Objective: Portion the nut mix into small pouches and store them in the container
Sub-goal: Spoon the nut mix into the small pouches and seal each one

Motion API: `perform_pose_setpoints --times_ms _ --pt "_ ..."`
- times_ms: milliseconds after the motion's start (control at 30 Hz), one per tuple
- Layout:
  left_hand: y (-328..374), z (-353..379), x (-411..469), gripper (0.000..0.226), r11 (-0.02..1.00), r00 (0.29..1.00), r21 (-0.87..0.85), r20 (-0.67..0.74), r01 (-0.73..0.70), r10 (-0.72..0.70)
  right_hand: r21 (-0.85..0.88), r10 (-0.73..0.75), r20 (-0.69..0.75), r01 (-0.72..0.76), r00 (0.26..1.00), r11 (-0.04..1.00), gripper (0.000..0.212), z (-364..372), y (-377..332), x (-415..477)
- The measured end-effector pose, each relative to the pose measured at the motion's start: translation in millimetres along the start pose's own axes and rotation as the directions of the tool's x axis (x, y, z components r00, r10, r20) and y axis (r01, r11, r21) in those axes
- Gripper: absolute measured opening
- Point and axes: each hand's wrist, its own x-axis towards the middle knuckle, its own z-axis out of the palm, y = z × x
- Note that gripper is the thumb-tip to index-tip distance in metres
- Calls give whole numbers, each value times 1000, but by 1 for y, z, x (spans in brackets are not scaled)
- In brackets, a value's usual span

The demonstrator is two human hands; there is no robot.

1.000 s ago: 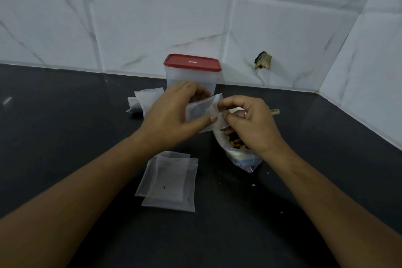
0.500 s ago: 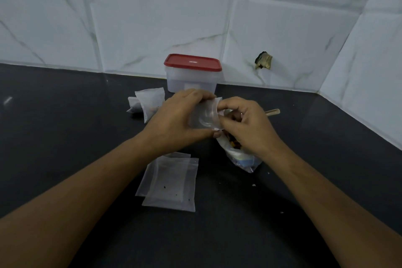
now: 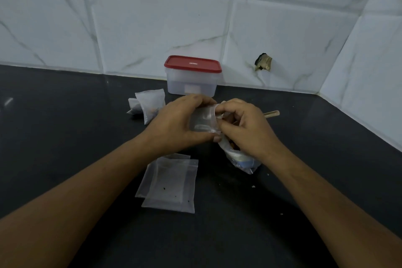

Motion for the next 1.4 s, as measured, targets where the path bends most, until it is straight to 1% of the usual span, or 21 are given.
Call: perform_pose_setpoints --times_ms 67,133,233,333,400,500,600,667,700,800,900,1033,1100,1133,1167,1233,1267,1333,1400 --pt "-1 1 0 80 1000 1000 -14 25 -8 9 -27 9 -24 -10 1000 1000 21 -1 1 0" --pt "0 1 0 80 999 999 -31 36 -12 13 -27 20 -42 -21 999 999 19 0 1 0" --pt "1 0 1 65 998 1000 -65 20 11 -9 11 10 -41 -9 999 1000 22 0 -1 0" --pt "2 0 1 50 992 999 -118 -3 49 -50 48 6 -59 -3 998 999 12 -2 -3 0" --pt "1 1 1 46 987 996 -139 -21 83 -86 47 -4 -92 8 996 999 9 -5 -3 0" --pt "-1 2 -1 49 975 989 -175 -40 136 -145 51 -6 -146 14 989 999 8 -8 -3 1" --pt "-3 3 -2 58 968 982 -181 -49 172 -183 34 20 -251 -12 968 999 8 -15 1 4" --pt "-3 4 -2 64 966 978 -175 -51 192 -204 -21 18 -327 -26 945 999 7 -25 6 5" --pt "-3 5 -2 64 963 976 -178 -50 201 -213 -63 15 -351 -39 936 997 7 -30 10 6" --pt "-1 7 -3 57 958 974 -195 -39 212 -223 -203 20 -386 -106 922 973 10 -45 23 6" --pt "0 8 -3 57 955 975 -212 -23 209 -219 -331 84 -387 -224 918 917 25 -56 37 7" --pt "-2 9 -4 60 949 974 -227 -1 219 -225 -399 259 -363 -400 895 825 50 -63 43 5" --pt "-3 9 -4 64 945 973 -237 21 227 -229 -431 363 -345 -490 866 758 55 -65 42 4" --pt "-3 10 -5 66 944 973 -238 29 230 -230 -411 401 -338 -517 851 751 53 -66 42 4" --pt "-2 10 -5 67 945 973 -232 37 231 -229 -343 428 -328 -528 842 777 47 -66 43 4" --pt "-1 10 -5 68 950 974 -215 50 229 -223 -101 458 -283 -501 842 859 33 -64 44 5" --pt "0 10 -5 69 951 974 -210 54 227 -221 19 463 -257 -474 848 880 27 -62 43 6" --pt "2 9 -5 69 951 974 -209 61 228 -220 198 456 -216 -418 864 886 19 -58 40 8" --pt "3 9 -5 68 950 973 -209 68 232 -223 304 447 -172 -385 878 872 14 -54 36 9"
